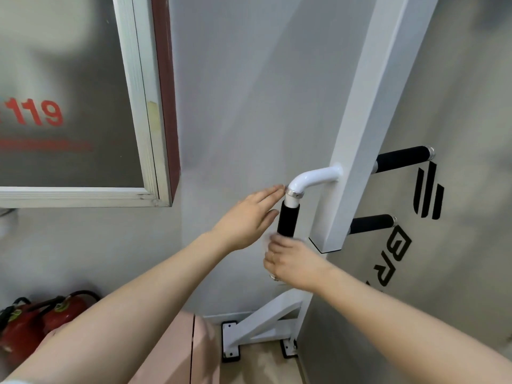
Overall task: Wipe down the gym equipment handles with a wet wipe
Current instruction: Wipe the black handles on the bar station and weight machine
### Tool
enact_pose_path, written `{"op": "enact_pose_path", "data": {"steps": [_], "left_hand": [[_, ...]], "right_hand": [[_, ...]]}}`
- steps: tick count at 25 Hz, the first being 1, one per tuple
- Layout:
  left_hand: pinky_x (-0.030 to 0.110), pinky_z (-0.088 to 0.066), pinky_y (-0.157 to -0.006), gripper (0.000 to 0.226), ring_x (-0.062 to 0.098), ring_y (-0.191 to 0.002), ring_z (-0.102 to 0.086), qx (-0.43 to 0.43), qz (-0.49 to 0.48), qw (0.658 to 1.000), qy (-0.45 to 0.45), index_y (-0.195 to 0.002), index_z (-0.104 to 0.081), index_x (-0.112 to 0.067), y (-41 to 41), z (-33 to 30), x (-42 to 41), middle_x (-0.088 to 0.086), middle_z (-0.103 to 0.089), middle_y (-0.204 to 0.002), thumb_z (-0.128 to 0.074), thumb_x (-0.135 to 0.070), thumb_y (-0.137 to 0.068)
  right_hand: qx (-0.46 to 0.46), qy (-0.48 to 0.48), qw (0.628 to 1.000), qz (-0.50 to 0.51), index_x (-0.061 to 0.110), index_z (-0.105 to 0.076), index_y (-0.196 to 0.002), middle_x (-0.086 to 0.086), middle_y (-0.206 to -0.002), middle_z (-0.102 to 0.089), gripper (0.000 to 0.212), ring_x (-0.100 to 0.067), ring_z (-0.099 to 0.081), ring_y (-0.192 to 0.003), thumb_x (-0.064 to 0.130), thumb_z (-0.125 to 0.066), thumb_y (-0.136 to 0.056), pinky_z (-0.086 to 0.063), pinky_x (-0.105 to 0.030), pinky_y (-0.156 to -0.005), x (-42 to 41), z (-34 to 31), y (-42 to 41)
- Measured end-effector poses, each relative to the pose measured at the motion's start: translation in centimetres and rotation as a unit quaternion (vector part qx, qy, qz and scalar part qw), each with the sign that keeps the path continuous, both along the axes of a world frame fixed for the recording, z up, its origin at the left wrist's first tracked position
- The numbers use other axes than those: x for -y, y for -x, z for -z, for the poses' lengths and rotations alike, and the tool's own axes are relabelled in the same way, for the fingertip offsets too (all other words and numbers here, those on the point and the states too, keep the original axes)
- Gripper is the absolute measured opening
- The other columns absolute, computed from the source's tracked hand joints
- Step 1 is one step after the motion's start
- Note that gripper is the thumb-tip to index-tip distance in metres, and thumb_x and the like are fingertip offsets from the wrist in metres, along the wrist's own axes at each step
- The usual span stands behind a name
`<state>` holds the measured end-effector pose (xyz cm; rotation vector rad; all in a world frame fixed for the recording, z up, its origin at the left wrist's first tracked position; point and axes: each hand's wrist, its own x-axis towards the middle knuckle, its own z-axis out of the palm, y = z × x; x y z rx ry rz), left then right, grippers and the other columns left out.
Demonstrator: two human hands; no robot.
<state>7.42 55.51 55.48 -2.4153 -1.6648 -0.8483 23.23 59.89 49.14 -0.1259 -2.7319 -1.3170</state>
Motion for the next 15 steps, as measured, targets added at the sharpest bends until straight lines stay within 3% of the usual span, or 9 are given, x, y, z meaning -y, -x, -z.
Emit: {"op": "enact_pose_path", "data": {"steps": [2, 4, 6, 8, 10, 11, 12, 14, 15], "left_hand": [[0.014, -0.038, -0.086, 0.042, 0.019, -0.111, -0.057, 0.168, 0.027, 0.980, 0.106, -0.136, -0.040, -0.019, -1.1, -0.3, 0.2, 0.003, -0.060, -0.125, -0.045, -0.018, -0.095], [0.009, -0.040, -0.077, 0.035, 0.014, -0.097, -0.060, 0.240, 0.020, 0.966, 0.090, -0.128, -0.050, -0.017, -1.9, -0.7, 0.1, 0.002, -0.065, -0.114, -0.050, -0.018, -0.093], [0.012, -0.042, -0.078, 0.025, 0.011, -0.093, -0.059, 0.301, 0.006, 0.950, 0.079, -0.115, -0.060, -0.013, -2.3, -1.3, -0.1, 0.002, -0.066, -0.110, -0.054, -0.018, -0.091], [0.021, -0.044, -0.083, 0.021, 0.015, -0.096, -0.062, 0.345, -0.005, 0.933, 0.101, -0.108, -0.063, -0.010, -2.4, -1.8, -0.2, 0.002, -0.067, -0.109, -0.056, -0.019, -0.090], [0.015, -0.044, -0.081, 0.021, 0.015, -0.097, -0.062, 0.356, -0.001, 0.927, 0.116, -0.108, -0.064, -0.012, -2.5, -1.9, -0.3, 0.001, -0.067, -0.107, -0.055, -0.021, -0.091], [0.008, -0.042, -0.078, 0.021, 0.012, -0.096, -0.062, 0.362, 0.008, 0.924, 0.124, -0.108, -0.065, -0.013, -2.5, -1.8, -0.4, -0.001, -0.067, -0.106, -0.053, -0.021, -0.092], [0.002, -0.040, -0.076, 0.021, 0.010, -0.095, -0.061, 0.369, 0.014, 0.920, 0.132, -0.109, -0.065, -0.015, -2.4, -1.7, -0.3, -0.002, -0.066, -0.106, -0.052, -0.021, -0.093], [-0.002, -0.037, -0.076, 0.021, 0.008, -0.097, -0.059, 0.373, 0.018, 0.917, 0.141, -0.110, -0.065, -0.018, -2.2, -1.7, -0.1, -0.001, -0.065, -0.109, -0.052, -0.020, -0.093], [0.000, -0.038, -0.078, 0.021, 0.008, -0.099, -0.059, 0.370, 0.019, 0.918, 0.141, -0.110, -0.065, -0.019, -2.1, -1.7, -0.1, -0.001, -0.065, -0.111, -0.052, -0.020, -0.093]], "right_hand": [[-0.157, 0.027, 0.985, -0.060, 0.012, -0.070, -0.087, -0.002, -0.087, -0.073, 0.024, -0.023, -0.068, -0.090, 0.004, -0.047, -0.087, -0.040, -0.036, -0.100, -0.8, -2.2, -1.6], [-0.245, 0.062, 0.965, -0.071, 0.006, -0.060, -0.112, -0.009, -0.111, -0.069, 0.029, -0.026, -0.064, -0.105, 0.002, -0.040, -0.091, -0.047, -0.036, -0.096, -1.1, -3.5, -3.7], [-0.355, 0.209, 0.911, -0.014, 0.005, -0.049, -0.127, -0.007, -0.129, -0.057, 0.039, -0.018, -0.051, -0.119, 0.001, -0.040, -0.089, -0.037, -0.019, -0.104, -0.1, -2.8, -4.6], [-0.488, 0.469, 0.733, 0.071, 0.011, -0.048, -0.133, 0.007, -0.134, -0.046, 0.041, -0.003, -0.042, -0.124, 0.004, -0.037, -0.094, -0.024, 0.000, -0.101, 2.3, -2.0, -2.6], [-0.565, 0.639, 0.512, 0.103, 0.019, -0.052, -0.128, 0.012, -0.125, -0.052, 0.033, 0.003, -0.048, -0.113, 0.013, -0.034, -0.100, -0.031, 0.001, -0.091, 3.2, -1.6, -0.3], [-0.579, 0.682, 0.434, 0.111, 0.020, -0.056, -0.120, 0.010, -0.115, -0.059, 0.029, 0.003, -0.052, -0.105, 0.018, -0.033, -0.100, -0.036, -0.002, -0.086, 3.3, -1.1, 0.4], [-0.572, 0.710, 0.391, 0.124, 0.020, -0.058, -0.109, 0.009, -0.102, -0.061, 0.028, 0.002, -0.054, -0.095, 0.022, -0.032, -0.101, -0.039, -0.005, -0.081, 3.1, -0.5, 0.6], [-0.518, 0.749, 0.388, 0.144, 0.019, -0.056, -0.091, 0.010, -0.076, -0.054, 0.030, -0.004, -0.051, -0.079, 0.026, -0.029, -0.101, -0.041, -0.015, -0.080, 3.1, -0.2, 0.6], [-0.499, 0.765, 0.381, 0.142, 0.018, -0.057, -0.095, 0.012, -0.071, -0.054, 0.031, -0.006, -0.051, -0.079, 0.027, -0.028, -0.101, -0.042, -0.023, -0.088, 2.7, -0.5, 0.6]]}}
